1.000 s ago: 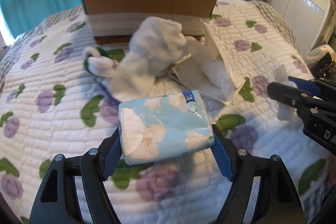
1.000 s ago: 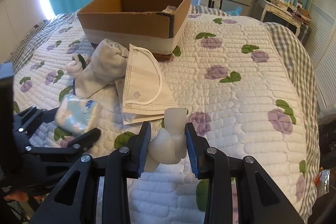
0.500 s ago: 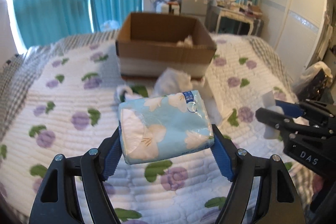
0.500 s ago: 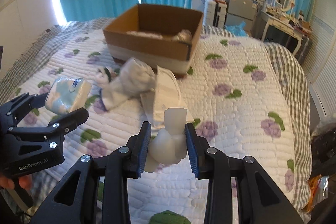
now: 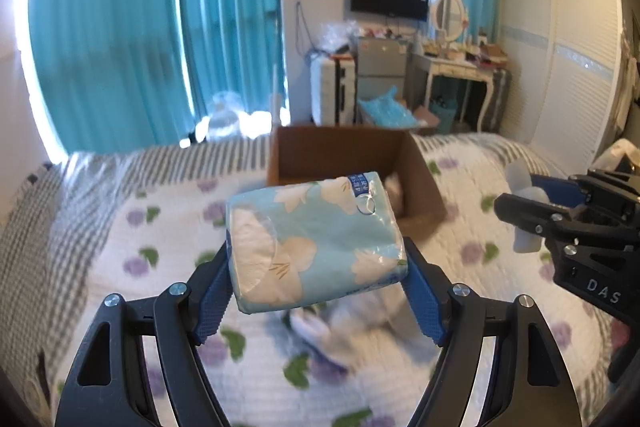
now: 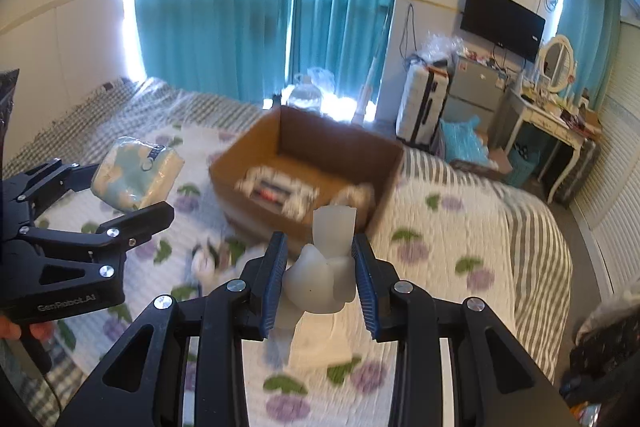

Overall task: Organize soft objects
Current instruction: 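Carry the tissue pack and sock into the box and release both, then grasp the white knotted sock with the left gripper while the right grasps the white sock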

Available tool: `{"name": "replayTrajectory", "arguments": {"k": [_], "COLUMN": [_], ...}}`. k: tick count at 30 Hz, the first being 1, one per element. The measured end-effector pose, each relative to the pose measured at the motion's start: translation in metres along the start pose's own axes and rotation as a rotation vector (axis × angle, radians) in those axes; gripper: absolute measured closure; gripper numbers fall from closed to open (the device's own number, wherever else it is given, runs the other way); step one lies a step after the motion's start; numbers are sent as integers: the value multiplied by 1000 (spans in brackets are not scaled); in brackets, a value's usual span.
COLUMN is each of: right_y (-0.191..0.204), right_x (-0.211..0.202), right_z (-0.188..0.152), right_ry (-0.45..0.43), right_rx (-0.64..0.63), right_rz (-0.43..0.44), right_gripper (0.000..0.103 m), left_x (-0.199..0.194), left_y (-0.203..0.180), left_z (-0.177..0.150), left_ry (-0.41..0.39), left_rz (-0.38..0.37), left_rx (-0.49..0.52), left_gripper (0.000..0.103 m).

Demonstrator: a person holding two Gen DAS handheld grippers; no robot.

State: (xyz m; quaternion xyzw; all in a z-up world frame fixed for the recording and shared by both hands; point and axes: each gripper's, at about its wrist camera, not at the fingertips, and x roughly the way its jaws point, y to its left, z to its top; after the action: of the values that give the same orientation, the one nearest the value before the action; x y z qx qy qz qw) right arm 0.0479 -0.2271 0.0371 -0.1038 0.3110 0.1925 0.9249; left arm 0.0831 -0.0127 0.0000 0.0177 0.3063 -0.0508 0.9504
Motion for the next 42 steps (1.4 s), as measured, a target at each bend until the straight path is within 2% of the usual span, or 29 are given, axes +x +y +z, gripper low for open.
{"name": "replayTrajectory", "arguments": {"k": [9,12,16,23,28,30,32,33,34,37,42], "right_y": [-22,-28,-36,-47,-61,-64,-65,-66,-68,-72,-68], "right_x": [44,69,111,191,227,230,227,222,213,185,124], "right_z": [66,84,100,97,83,77,77,78,80,87,101], "right_ry": [-52,-47,-19,79,117,116,111,95,68,24,-35], "right_rx": [-3,5,14,31,83,101,108,107,108,119,100], "right_rz": [3,16,26,18,35,46,43,31,16,3,-56], "right_gripper": [70,70,70,70,68,67,56,40,30,27,24], "left_x": [52,77,119,182,198,199,199,199,197,185,142], "left_y": [7,9,9,9,-4,-9,-11,-12,-13,-16,-15], "left_z": [55,68,77,72,65,63,64,65,67,72,88], "left_ry": [-49,-55,-24,62,74,71,68,69,67,51,16], "left_rz": [53,50,10,10,19,16,6,6,10,31,38], "left_rx": [80,85,85,91,151,173,184,186,185,183,166], "left_gripper": [27,27,27,27,26,25,25,24,22,20,16]}}
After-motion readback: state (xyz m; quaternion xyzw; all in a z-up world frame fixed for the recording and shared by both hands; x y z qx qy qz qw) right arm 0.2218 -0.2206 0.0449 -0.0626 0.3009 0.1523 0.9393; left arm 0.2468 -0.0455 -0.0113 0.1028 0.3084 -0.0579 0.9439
